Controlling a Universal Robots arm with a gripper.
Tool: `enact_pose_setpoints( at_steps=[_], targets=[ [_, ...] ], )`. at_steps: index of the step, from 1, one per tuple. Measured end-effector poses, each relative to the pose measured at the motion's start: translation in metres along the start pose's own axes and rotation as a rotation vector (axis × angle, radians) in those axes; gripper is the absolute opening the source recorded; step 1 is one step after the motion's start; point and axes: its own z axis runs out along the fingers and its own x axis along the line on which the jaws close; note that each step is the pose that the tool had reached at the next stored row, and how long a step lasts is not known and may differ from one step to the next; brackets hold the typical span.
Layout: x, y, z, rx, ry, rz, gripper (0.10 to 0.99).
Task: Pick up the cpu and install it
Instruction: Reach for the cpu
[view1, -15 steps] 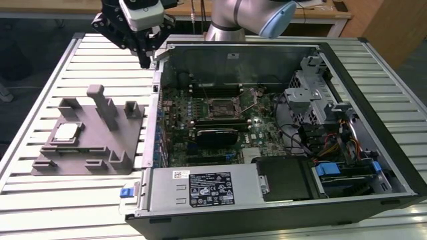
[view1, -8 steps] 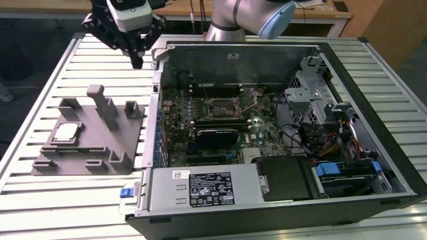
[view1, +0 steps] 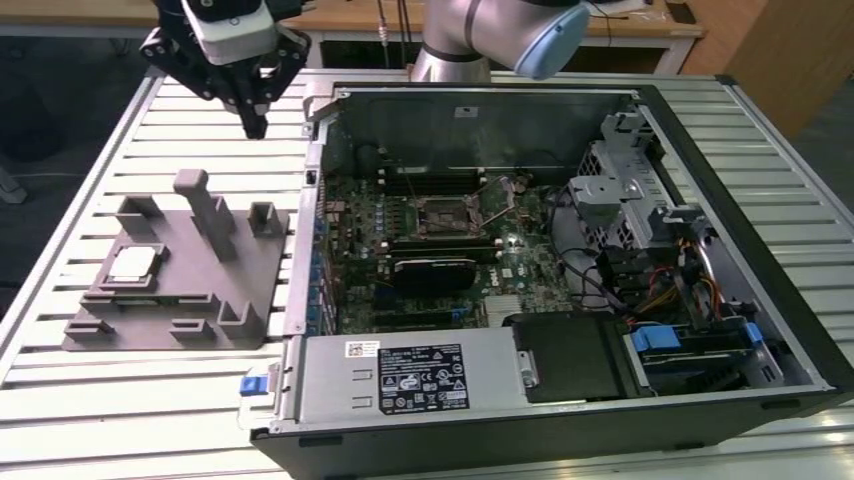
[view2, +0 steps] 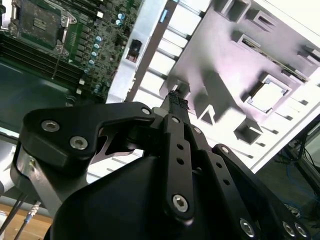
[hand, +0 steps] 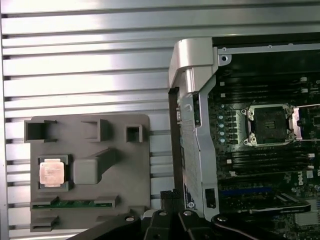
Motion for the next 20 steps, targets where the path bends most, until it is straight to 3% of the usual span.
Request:
enact_pose_setpoints(
  at_steps=[20],
  targets=[
    [0.0346, -0.0027, 0.001, 0.0, 0.0, 0.0, 0.106]
  ],
)
